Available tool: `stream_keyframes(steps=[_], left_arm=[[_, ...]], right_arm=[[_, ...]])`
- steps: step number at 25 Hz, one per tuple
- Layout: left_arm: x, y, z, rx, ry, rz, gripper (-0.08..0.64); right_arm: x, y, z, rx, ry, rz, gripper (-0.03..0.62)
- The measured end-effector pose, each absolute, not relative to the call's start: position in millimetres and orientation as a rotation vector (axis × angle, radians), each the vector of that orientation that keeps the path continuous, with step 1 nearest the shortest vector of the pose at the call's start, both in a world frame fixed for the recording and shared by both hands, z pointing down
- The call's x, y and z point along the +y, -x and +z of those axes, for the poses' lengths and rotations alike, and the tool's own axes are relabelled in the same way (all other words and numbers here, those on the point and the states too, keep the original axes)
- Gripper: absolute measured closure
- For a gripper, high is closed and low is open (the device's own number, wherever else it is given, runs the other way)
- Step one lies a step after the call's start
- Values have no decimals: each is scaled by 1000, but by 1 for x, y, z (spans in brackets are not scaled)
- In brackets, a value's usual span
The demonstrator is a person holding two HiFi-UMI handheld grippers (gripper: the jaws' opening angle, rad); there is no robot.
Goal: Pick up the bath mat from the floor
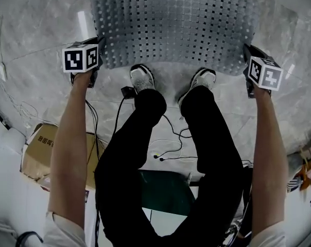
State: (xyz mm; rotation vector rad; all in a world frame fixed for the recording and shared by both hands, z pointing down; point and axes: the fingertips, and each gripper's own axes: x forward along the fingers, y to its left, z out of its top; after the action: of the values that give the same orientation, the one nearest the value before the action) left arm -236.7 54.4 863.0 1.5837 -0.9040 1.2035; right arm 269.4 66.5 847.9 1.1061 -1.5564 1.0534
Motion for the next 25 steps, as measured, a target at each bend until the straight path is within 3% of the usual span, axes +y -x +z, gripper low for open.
stream_keyframes(steps=[13, 25], left_arm=[[76, 193, 728, -821, -1606, 1161, 495], [131, 217, 588, -902, -1527, 1101, 495]], right_arm=[[68, -234, 710, -1606, -962, 972, 548], [120, -254, 562, -1558, -1067, 1027, 548]])
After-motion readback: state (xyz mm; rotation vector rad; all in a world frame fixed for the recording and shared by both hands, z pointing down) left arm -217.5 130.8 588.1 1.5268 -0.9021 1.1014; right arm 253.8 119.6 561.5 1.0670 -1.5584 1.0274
